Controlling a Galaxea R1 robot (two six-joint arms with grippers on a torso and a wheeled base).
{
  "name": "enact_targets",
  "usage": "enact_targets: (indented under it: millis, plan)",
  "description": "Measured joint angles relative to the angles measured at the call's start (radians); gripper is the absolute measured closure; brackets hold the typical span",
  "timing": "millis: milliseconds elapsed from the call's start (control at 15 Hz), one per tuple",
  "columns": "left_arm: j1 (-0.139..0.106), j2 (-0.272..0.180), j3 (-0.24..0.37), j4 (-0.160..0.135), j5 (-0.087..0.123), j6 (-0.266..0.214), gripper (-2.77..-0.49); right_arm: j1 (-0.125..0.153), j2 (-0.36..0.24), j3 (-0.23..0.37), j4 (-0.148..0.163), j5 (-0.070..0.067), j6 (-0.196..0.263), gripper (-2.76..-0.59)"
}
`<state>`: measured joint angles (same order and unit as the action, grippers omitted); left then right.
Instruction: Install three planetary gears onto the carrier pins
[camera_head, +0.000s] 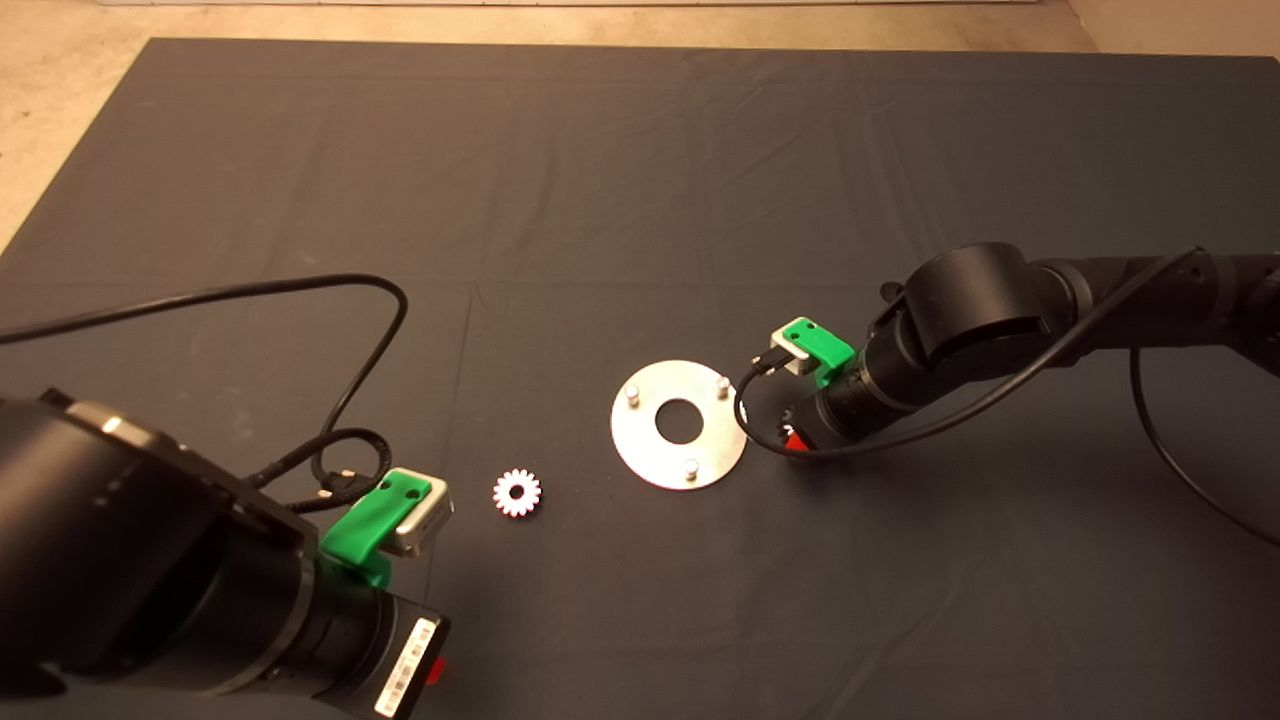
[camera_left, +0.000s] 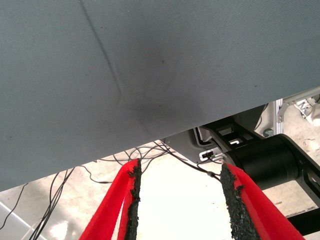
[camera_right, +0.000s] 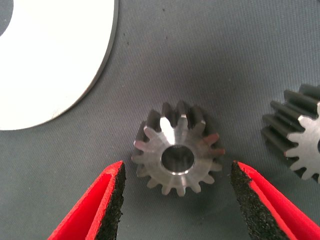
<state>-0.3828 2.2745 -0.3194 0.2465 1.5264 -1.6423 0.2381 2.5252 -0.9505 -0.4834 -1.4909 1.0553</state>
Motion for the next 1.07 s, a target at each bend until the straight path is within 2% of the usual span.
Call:
enact_targets:
  millis: [133,267,533,1067]
  plan:
    - [0.0,0.0,0.0,0.0,0.0,0.0,-1.05,-0.002,0.001,-0.005,-0.002,-0.001,0.0,-1.39]
    - [0.0,0.0,0.0,0.0,0.0,0.0,-1.05,-0.003,0.002,-0.008,-0.013,-0.001,0.0,-1.38]
    - [0.0,0.0,0.0,0.0,0.0,0.0,-1.05,-0.014,0.002,-0.01,-0.017,0.002,-0.003,-1.15]
    - [0.0,0.0,0.0,0.0,0.0,0.0,-1.05,-0.016,0.002,-0.01,-0.023,0.003,-0.003,-0.99]
